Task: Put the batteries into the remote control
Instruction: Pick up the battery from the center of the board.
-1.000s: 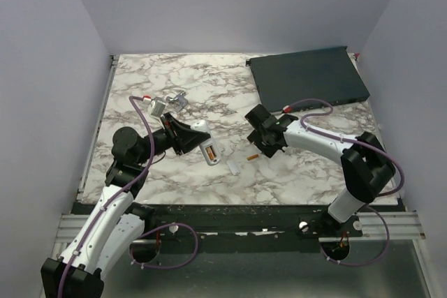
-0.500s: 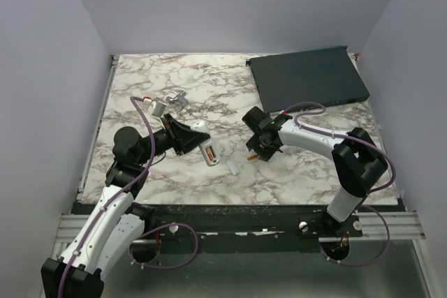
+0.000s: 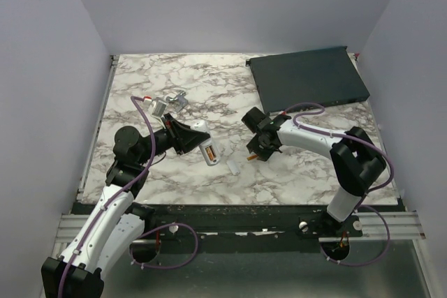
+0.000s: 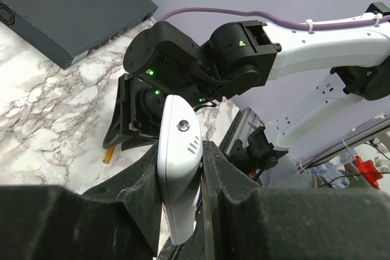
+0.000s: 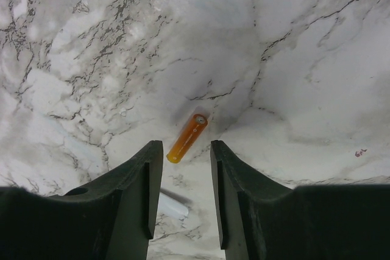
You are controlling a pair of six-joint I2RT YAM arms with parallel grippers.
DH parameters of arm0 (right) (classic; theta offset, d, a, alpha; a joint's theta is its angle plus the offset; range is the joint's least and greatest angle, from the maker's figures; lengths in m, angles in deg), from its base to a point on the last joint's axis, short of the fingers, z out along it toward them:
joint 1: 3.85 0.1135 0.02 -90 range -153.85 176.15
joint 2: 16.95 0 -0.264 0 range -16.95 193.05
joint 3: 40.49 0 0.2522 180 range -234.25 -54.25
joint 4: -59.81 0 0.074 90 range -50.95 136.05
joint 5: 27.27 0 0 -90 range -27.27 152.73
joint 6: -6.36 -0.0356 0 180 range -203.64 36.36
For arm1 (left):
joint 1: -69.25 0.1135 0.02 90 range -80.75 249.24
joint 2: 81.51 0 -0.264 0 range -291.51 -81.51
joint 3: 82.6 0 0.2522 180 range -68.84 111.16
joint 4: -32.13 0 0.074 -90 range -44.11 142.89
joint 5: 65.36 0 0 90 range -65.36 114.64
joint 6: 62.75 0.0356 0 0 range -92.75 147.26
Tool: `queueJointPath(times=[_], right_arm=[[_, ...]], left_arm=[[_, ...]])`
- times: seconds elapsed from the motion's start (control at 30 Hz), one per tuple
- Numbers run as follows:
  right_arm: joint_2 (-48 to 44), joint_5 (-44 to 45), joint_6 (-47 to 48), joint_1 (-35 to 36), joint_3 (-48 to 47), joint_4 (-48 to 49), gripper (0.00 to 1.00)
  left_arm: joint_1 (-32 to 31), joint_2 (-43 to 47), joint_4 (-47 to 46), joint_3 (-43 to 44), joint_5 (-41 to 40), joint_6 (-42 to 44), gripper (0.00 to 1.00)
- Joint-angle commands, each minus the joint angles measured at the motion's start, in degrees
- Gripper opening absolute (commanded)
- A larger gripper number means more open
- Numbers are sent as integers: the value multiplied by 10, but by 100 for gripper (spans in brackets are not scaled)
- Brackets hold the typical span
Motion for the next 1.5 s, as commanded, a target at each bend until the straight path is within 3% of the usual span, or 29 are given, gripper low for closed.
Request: queueJointPath(times=[0.0,0.4,0.83,1.47], right_arm=[[22,3,-4,3,-4,-13,43],[50,19,3,3,-23,-8,42],[60,42,20,3,-14,-14,30],[67,80,7,3,-19,-37,39]], left_arm=[[2,2,-14,2,-12,4,0],[2,3,-6,2,-21,9,0],[3,3,-1,2,-26,12,0],[3,5,9,9,-29,17,0]])
